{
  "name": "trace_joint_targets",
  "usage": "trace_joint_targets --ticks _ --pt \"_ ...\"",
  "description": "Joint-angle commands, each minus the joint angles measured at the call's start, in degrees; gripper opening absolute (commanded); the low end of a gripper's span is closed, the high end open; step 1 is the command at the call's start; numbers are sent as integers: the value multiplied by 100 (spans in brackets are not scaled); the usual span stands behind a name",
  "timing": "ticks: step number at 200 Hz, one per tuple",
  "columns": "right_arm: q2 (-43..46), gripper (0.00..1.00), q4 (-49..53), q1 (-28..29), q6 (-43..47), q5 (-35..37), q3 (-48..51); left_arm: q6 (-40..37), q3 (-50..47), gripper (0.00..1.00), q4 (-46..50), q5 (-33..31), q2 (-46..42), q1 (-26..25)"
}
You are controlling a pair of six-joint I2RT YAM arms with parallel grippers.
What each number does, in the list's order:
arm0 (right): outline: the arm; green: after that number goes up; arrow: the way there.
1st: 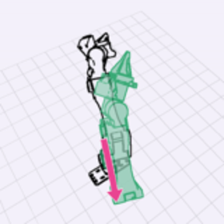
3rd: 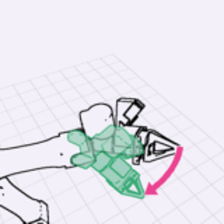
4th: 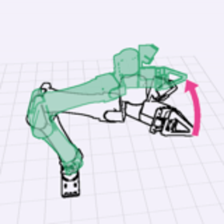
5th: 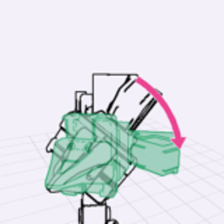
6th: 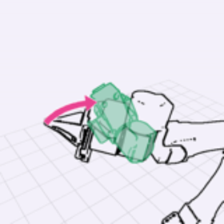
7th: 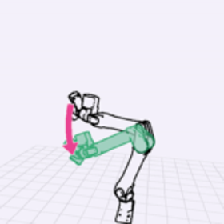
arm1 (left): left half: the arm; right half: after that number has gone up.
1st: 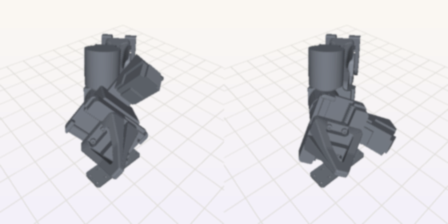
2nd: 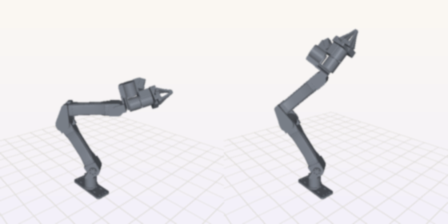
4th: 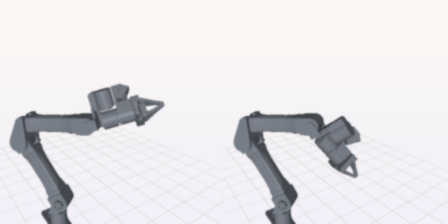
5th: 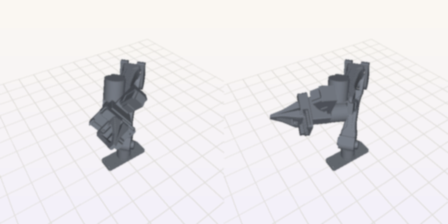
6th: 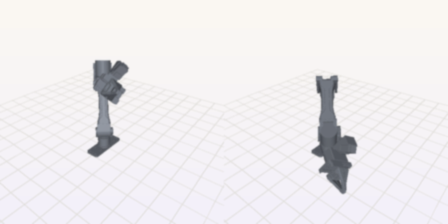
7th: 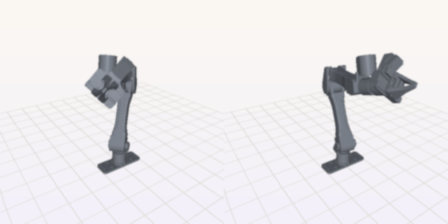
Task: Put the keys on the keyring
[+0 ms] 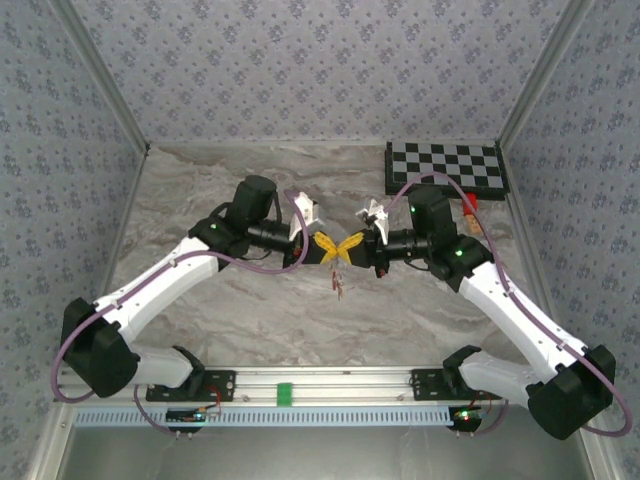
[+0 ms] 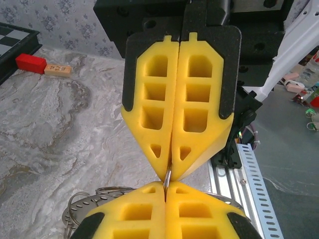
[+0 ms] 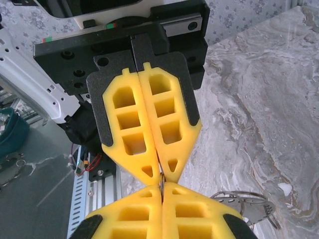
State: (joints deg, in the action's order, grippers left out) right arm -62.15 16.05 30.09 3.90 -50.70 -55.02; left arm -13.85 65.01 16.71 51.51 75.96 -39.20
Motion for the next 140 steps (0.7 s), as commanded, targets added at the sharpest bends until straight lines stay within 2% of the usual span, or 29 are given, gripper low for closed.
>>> trace_joint_targets --ticks 1,19,31,47,62,110,140 --pt "-21 0 -329 99 -65 -447 -44 20 125 0 -369 187 -178 -61" --pt "63 0 -433 93 -71 -266 23 60 99 0 -425 165 -231 -69" --pt "162 0 -666 69 -162 -176 146 113 77 7 -478 149 -272 -60" --pt "323 0 -1135 12 -347 -104 365 224 20 22 -623 120 -331 -42" --pt "471 0 -1693 -53 -504 -51 602 389 -78 28 -870 69 -405 4" --pt "885 0 -3951 -222 -1381 336 1530 1316 -501 34 -2160 10 -638 163" --pt "755 0 -5651 -234 -2021 929 1933 1672 -633 34 -2683 -74 -693 159"
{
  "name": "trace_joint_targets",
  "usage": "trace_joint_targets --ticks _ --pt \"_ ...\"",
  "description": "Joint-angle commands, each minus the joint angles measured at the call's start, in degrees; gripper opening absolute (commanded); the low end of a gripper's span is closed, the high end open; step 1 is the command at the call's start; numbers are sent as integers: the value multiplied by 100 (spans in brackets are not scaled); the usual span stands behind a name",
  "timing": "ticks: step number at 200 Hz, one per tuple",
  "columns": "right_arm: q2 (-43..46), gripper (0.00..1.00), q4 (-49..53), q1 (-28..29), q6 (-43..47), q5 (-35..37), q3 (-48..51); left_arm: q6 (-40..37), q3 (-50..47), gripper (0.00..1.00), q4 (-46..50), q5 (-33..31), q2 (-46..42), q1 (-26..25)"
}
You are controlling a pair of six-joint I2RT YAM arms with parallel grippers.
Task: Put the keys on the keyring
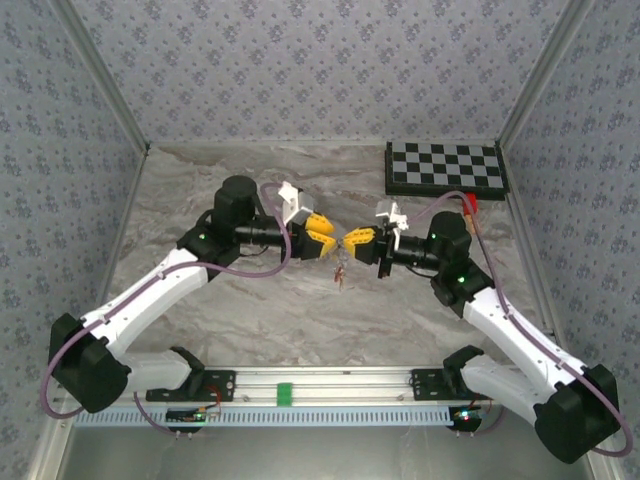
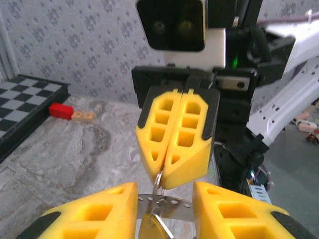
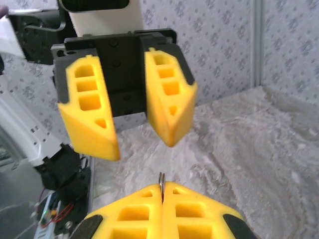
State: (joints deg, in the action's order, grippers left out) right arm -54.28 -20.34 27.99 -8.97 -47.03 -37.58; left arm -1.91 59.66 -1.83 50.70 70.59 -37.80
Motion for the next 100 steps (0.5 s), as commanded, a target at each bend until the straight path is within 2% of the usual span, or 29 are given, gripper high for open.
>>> trace_joint_targets --ticks 1,29,69,100 --pt "-39 0 -2067 -23 -758 580 189 489 -105 34 -851 4 -153 23" --pt "-515 0 -3115 13 -1315 711 111 650 -151 34 -965 -301 -207 63" --pt "-828 0 -3523 84 -1501 711 69 919 -463 36 -1509 -743 -471 161" --pt "-880 0 -3735 93 -1605 726 67 948 -548 37 -1552 -1078 -504 205"
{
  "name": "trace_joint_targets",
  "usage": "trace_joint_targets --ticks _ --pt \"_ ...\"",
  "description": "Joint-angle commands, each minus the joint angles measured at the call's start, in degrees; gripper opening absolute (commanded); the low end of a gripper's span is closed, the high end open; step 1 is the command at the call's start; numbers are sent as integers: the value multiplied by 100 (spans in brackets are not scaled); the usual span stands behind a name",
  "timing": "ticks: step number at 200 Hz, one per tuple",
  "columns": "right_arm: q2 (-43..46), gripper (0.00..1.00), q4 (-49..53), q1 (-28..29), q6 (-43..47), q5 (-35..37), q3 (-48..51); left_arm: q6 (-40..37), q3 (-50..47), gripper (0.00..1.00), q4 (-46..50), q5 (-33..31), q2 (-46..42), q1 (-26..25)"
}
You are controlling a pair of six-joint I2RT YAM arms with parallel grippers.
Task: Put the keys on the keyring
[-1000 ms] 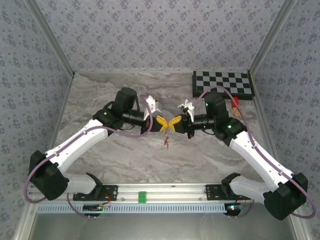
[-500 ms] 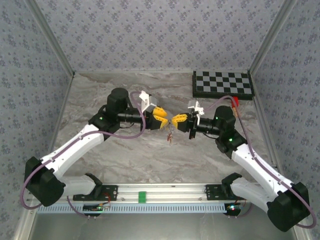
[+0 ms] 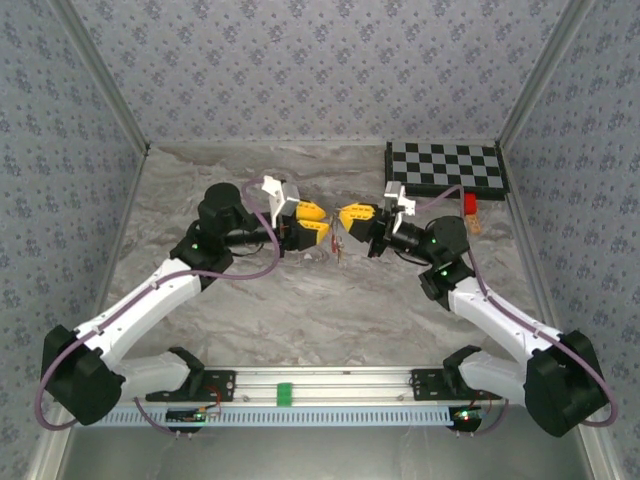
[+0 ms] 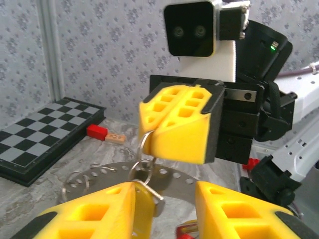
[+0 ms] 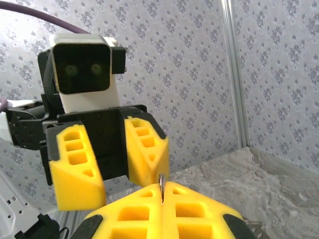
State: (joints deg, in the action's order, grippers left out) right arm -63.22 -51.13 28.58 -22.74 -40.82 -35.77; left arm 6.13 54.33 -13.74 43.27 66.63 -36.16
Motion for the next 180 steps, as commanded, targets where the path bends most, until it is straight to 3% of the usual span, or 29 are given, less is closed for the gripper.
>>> trace_joint_targets --ticks 1,49,103,126,156,180 --pt "13 0 -654 38 -225 107 -115 143 -17 37 -359 -335 -103 45" --pt "-23 0 -771 86 -329 82 -150 108 117 41 -289 -103 78 -44" --pt "-32 0 -820 143 -382 91 -93 -364 219 44 100 -560 76 -332" --pt "-46 0 -836 191 -434 7 -99 -372 217 35 99 -679 78 -342" --pt "-32 0 -879 202 -478 5 -101 -419 219 12 139 -609 104 -355" --pt "-13 0 -928 208 -493 31 -112 -511 260 4 242 -437 163 -366"
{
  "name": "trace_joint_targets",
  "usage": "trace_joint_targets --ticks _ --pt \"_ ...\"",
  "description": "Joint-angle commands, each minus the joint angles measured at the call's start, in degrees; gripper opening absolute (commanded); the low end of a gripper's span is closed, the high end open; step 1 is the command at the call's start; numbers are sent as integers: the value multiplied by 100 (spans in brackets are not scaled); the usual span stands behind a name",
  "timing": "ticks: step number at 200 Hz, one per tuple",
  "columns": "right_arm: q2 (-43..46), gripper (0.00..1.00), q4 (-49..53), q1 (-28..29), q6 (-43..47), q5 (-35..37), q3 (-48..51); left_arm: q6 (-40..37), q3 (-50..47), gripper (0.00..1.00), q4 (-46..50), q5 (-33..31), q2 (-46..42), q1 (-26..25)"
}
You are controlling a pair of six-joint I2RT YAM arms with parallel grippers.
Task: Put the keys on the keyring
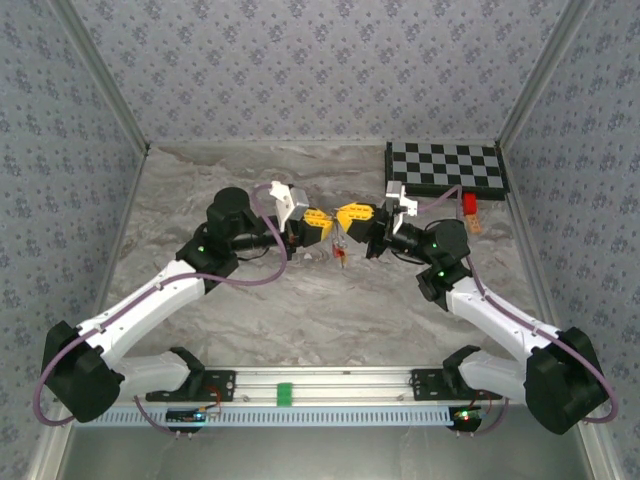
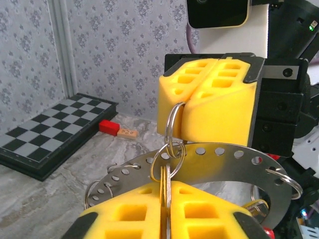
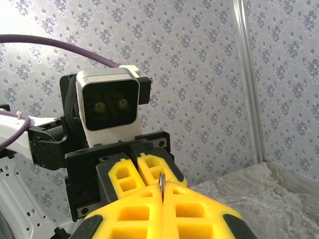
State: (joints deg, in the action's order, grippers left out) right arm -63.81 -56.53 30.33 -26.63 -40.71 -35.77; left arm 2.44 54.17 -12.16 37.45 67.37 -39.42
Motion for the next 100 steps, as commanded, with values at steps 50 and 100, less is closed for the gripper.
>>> trace_joint_targets --ticks 50,100 --pt "62 0 -421 26 -78 106 -143 -498 616 4 737 774 344 -171" --pt "10 0 -437 20 -92 37 -162 -666 665 17 904 979 316 -265"
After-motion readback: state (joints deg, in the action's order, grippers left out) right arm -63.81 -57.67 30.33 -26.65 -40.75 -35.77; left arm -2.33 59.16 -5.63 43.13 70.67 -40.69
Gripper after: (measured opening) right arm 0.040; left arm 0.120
